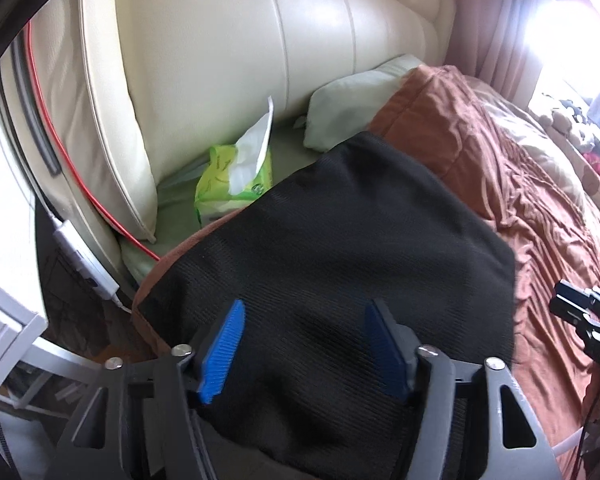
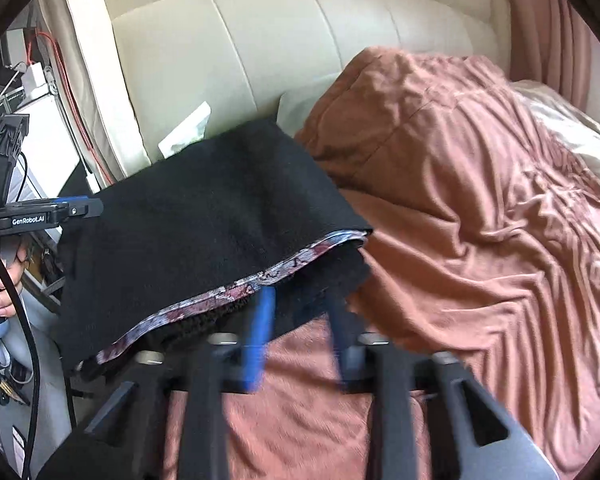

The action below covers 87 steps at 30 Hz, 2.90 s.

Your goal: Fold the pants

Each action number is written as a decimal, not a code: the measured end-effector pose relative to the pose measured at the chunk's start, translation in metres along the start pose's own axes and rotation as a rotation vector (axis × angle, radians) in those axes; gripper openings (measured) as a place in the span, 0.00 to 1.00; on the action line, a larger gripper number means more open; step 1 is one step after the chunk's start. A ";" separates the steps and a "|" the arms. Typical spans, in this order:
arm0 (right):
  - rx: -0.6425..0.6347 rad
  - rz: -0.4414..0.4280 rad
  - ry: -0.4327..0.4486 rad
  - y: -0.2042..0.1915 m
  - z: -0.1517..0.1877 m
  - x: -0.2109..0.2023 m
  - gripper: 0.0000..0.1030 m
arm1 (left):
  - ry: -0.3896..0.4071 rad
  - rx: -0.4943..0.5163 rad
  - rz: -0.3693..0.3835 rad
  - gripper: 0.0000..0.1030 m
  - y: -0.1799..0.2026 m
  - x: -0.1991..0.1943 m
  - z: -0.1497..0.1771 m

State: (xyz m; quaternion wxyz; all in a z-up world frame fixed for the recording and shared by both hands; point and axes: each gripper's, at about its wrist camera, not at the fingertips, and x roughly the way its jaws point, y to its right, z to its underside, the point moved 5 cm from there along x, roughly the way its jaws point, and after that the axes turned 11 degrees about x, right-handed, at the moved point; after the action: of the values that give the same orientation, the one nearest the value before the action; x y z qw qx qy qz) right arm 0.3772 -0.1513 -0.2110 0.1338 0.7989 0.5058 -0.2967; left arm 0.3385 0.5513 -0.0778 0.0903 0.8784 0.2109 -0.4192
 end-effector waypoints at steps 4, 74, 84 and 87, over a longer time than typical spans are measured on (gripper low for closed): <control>0.005 0.010 0.040 -0.004 -0.001 -0.037 0.76 | 0.049 0.006 0.003 0.90 0.013 -0.028 -0.006; 0.159 0.307 0.380 -0.082 0.277 -0.556 1.00 | 0.461 0.374 0.242 1.00 0.255 -0.415 0.190; 0.165 0.356 0.393 -0.084 0.328 -0.580 1.00 | 0.512 0.390 0.265 0.99 0.273 -0.428 0.237; 0.177 0.361 0.406 -0.088 0.342 -0.586 1.00 | 0.521 0.393 0.274 0.99 0.284 -0.426 0.249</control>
State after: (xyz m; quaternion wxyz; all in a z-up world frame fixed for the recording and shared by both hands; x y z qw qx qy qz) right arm 0.0003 -0.7144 -0.1159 0.0103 0.9278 0.3438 -0.1449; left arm 0.0529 0.0881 0.0895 -0.0819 0.9766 0.0224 -0.1974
